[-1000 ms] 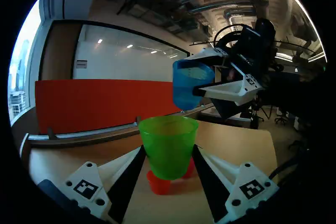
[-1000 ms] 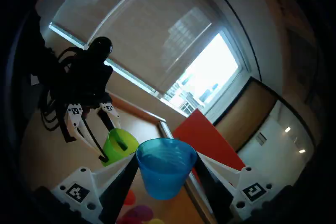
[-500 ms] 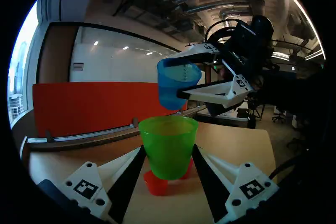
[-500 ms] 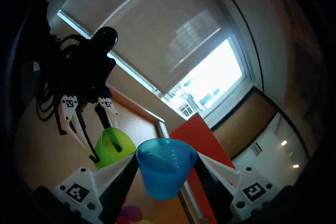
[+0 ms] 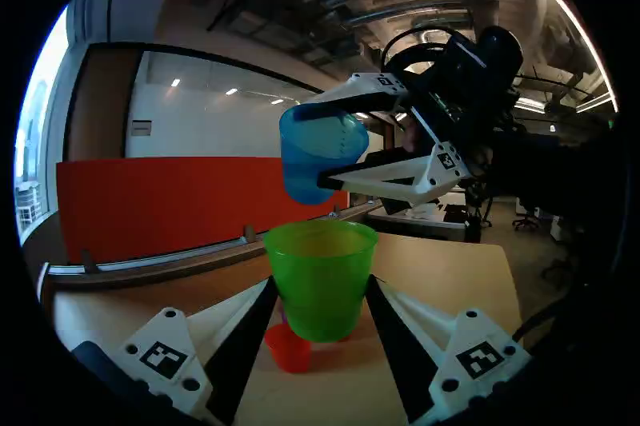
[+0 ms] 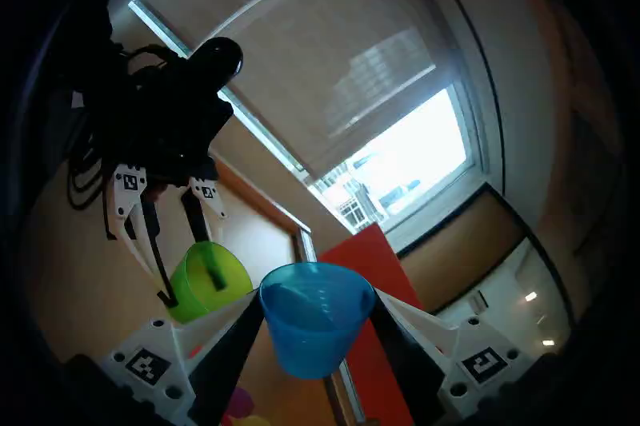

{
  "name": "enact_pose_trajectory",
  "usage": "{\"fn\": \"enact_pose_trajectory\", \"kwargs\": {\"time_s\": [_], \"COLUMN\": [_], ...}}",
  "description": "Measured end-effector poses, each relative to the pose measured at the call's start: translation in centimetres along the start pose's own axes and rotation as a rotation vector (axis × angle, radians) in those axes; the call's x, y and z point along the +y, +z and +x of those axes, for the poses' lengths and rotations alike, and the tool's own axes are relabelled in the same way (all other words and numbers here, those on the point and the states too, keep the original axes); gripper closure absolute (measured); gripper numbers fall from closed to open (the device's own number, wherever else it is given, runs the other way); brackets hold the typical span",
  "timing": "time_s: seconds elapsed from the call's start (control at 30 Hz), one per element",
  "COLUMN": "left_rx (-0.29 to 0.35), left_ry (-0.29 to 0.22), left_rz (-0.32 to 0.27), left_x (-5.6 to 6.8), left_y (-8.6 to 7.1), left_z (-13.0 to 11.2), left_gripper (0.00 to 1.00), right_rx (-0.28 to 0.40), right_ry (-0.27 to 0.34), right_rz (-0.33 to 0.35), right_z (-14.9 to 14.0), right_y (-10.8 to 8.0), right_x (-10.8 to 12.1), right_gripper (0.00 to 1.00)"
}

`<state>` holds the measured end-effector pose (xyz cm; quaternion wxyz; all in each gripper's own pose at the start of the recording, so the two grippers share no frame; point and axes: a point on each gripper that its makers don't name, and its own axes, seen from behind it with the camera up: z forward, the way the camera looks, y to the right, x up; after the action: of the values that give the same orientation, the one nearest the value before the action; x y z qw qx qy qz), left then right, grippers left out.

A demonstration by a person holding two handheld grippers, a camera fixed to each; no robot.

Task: Pour water

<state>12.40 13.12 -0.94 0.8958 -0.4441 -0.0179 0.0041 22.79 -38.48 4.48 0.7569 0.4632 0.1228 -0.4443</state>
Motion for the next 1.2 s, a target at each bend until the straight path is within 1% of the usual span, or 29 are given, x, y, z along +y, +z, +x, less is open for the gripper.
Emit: {"fn": "enact_pose_trajectory", "kwargs": {"time_s": [0.23,0.43,0.87,1.2], "left_rx": [-0.001,-0.003,-0.004,-0.006], "left_ry": [0.006,0.006,0.006,0.009], "left_rz": [-0.019,-0.026,-0.031,-0.030], "left_x": [0.8,1.1,1.2,1.2], "left_y": [0.2,0.4,0.5,0.5], "left_z": [0.0,-0.2,-0.2,-0.2], "left_gripper": [0.21,0.21,0.21,0.21], "right_rx": [0.001,-0.003,0.000,-0.010], "right_ry": [-0.038,-0.075,-0.153,-0.191], "right_rz": [0.003,0.008,0.003,-0.006], "right_z": [0.2,0.3,1.0,0.8], "right_y": [-0.1,-0.2,-0.2,-0.3], "right_x": [0.1,0.1,0.0,0.3], "right_gripper": [0.09,0.09,0.09,0.09]}}
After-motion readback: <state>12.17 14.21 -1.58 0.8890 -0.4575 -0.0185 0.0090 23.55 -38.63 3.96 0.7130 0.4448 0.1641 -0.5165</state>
